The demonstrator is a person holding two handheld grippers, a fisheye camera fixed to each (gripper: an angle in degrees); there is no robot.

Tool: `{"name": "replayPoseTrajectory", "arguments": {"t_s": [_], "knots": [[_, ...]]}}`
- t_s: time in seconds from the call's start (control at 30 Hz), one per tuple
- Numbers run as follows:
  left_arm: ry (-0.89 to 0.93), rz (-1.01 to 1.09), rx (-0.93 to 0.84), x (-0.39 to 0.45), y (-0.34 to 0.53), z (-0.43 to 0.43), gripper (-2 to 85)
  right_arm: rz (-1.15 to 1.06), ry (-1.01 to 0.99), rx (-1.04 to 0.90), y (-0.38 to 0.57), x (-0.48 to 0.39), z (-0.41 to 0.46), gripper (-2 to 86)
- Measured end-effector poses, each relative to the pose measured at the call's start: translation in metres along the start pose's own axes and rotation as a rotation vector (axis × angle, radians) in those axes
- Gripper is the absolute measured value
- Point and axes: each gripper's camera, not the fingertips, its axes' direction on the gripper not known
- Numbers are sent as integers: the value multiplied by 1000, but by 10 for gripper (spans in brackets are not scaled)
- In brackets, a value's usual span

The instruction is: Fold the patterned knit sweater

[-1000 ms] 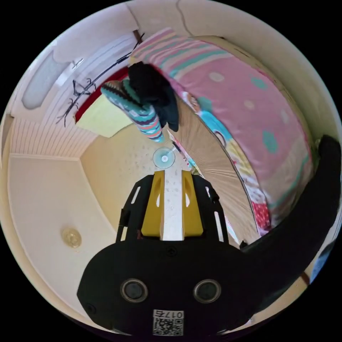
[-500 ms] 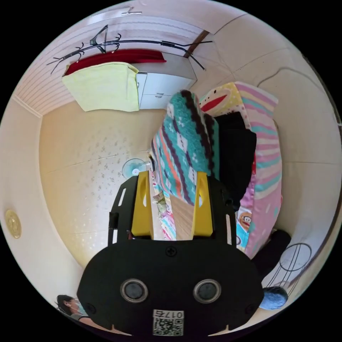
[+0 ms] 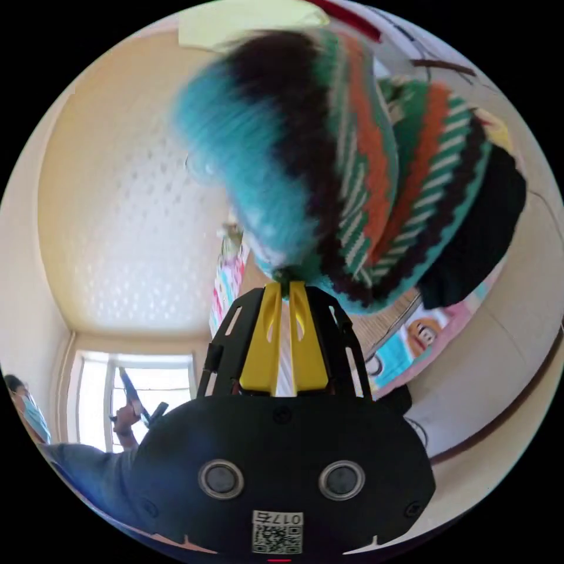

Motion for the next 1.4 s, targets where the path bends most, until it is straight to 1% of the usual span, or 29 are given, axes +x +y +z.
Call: {"name": "replayPoseTrajectory", "arguments": {"t_s": [0.07, 0.1, 0.17, 0.2, 0.23, 0.27, 0.33, 0.4, 0.5, 0.53, 0.57, 0.6, 0.67, 0.7, 0.77, 0.83, 0.9, 0.93, 1.0, 1.07, 1.1, 1.17, 1.23, 1.3, 1.37, 1.4], "knots": [[-10, 0, 7, -11, -12, 1, -10, -97, 71, -232, 25, -19, 69, 31], [-15, 0, 10, -13, -17, 0, -10, -131, 101, -294, 30, -24, 87, 30], [-54, 8, 27, -23, -41, -10, -10, -250, 248, -583, 49, -33, 157, 21], [-68, 8, 39, -26, -47, -14, -10, -276, 284, -674, 54, -34, 175, 18], [-94, 1, 80, -31, -56, -25, -10, -335, 303, -871, 67, -36, 207, 15], [-103, -9, 137, -37, -60, -37, -10, -379, 206, -1062, 82, -38, 233, 12], [-86, -30, 212, -46, -59, -52, -10, -388, 163, -1169, 96, -38, 251, 10], [-66, -56, 239, -54, -58, -61, -10, -376, 200, -1123, 97, -36, 250, 9], [-54, -64, 261, -56, -59, -74, -10, -314, 118, -979, 79, -28, 232, 11], [-46, -50, 281, -53, -59, -79, -10, -316, 86, -885, 68, -28, 218, 13], [-42, -29, 299, -48, -60, -83, -10, -322, 101, -777, 54, -28, 202, 16], [-42, -17, 305, -45, -61, -84, -10, -325, 124, -715, 47, -28, 192, 19], [-46, 25, 312, -36, -65, -88, -10, -355, 215, -499, 19, -30, 158, 37], [-45, 30, 312, -35, -66, -89, -10, -356, 246, -457, 11, -30, 151, 44], [-36, 22, 332, -35, -70, -90, -10, -334, 384, -309, -19, -25, 126, 92], [-36, 4, 346, -37, -73, -89, -10, -321, 447, -251, -38, -16, 115, 118], [-55, -13, 338, -41, -79, -85, -10, -301, 464, -265, -54, 1, 115, 129], [-71, -27, 328, -43, -82, -82, -10, -280, 465, -307, -61, 18, 122, 134], [-85, -48, 317, -47, -88, -76, -10, -227, 459, -453, -66, 54, 146, 141], [-94, -65, 308, -50, -96, -68, -10, -147, 443, -784, -44, 118, 197, 132], [-98, -67, 305, -51, -99, -66, -10, -124, 451, -874, -33, 135, 210, 124], [-122, -72, 297, -51, -107, -60, -10, -159, 486, -791, -15, 150, 197, 82], [-131, -68, 297, -49, -114, -56, -10, -88, 461, -786, -15, 158, 182, 61], [-126, -59, 297, -48, -121, -52, -10, -68, 416, -865, -14, 163, 170, 49], [-128, -53, 294, -48, -132, -49, -8, -139, 273, -1015, -6, 165, 154, 39], [-135, -50, 291, -49, -135, -48, -8, -184, 208, -1034, -3, 162, 147, 37]]}}
